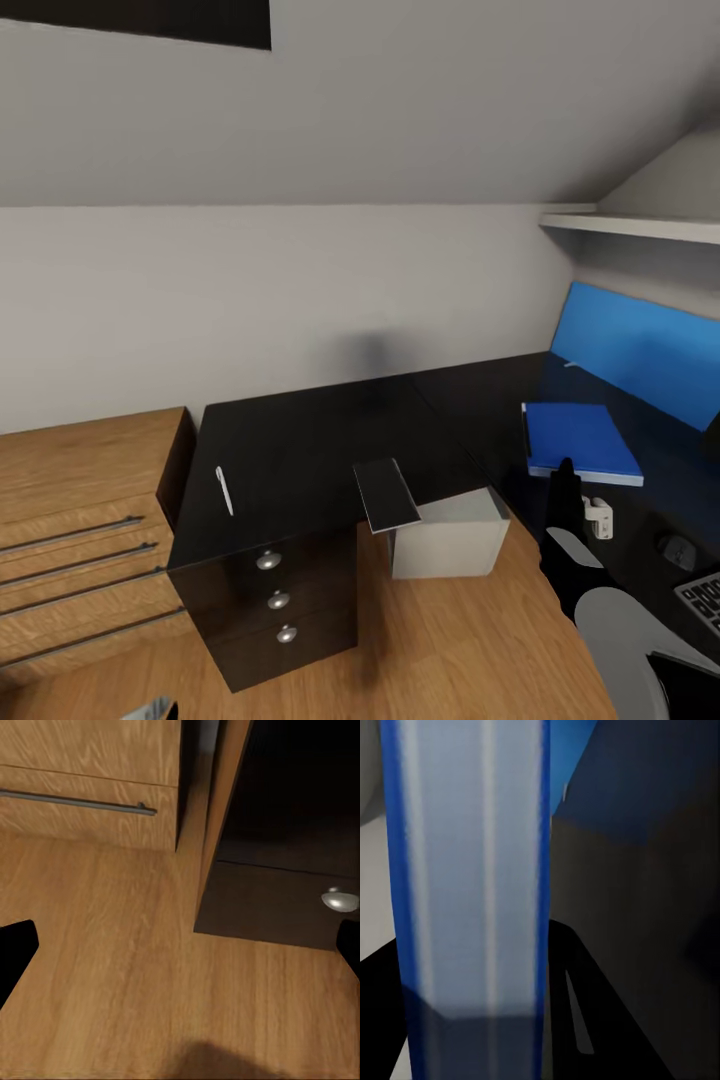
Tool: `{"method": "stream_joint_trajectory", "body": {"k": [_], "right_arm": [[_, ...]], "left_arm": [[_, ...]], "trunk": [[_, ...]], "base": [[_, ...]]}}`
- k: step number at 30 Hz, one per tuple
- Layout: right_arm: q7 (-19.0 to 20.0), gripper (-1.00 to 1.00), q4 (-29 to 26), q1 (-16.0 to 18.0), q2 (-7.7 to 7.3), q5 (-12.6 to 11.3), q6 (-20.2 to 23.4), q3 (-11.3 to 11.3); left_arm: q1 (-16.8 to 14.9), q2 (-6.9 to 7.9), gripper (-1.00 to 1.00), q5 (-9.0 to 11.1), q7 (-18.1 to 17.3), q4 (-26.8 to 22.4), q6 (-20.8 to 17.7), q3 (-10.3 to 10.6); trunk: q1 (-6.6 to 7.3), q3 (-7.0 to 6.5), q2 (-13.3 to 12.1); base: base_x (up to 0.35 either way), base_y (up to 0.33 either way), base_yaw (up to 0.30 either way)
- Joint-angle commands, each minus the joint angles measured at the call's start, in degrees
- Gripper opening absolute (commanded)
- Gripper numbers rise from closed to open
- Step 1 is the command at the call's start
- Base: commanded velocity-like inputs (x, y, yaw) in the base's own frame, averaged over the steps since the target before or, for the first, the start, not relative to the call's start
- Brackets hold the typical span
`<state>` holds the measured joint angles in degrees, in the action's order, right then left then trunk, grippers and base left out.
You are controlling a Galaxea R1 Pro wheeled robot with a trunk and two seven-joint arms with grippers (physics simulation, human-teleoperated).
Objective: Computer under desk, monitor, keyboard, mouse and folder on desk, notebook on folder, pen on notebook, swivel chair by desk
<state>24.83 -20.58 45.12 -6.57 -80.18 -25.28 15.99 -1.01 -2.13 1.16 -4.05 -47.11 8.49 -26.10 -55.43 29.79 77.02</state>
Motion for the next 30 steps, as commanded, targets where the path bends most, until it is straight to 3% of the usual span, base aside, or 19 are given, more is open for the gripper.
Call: {"method": "stream_joint_trajectory", "body": {"k": [1, 6, 23, 30], "right_arm": [[0.48, -1.0, 0.07, 0.05, 0.0, -0.58, 0.05, 0.01], [0.48, -1.0, 0.06, 0.05, -0.05, -0.52, -0.01, 0.01], [0.46, -1.0, 0.1, -0.01, -0.11, -0.68, 0.23, 0.09], [0.48, -1.0, 0.1, -0.03, -0.11, -5.14, 0.24, 0.02]], "left_arm": [[0.19, -0.18, 1.0, 0.13, -0.43, -0.56, -0.75, -0.29], [1.02, -0.55, 1.0, 0.08, -0.43, -2.54, -4.12, -0.43], [1.1, -0.59, 1.0, 0.07, -0.43, -2.65, -4.53, -0.45], [1.1, -0.59, 1.0, 0.07, -0.43, -2.64, -4.53, -0.45]], "trunk": [[-0.22, 0.24, 0.45], [-1.32, 1.14, 2.45], [-5.06, 4.19, 9.27], [-6.59, 5.45, 12.08]], "base": [[0.0, 0.0, 0.0], [0.0, 0.0, 0.0], [0.0, 0.0, -0.009], [0.0, 0.0, -0.165]]}}
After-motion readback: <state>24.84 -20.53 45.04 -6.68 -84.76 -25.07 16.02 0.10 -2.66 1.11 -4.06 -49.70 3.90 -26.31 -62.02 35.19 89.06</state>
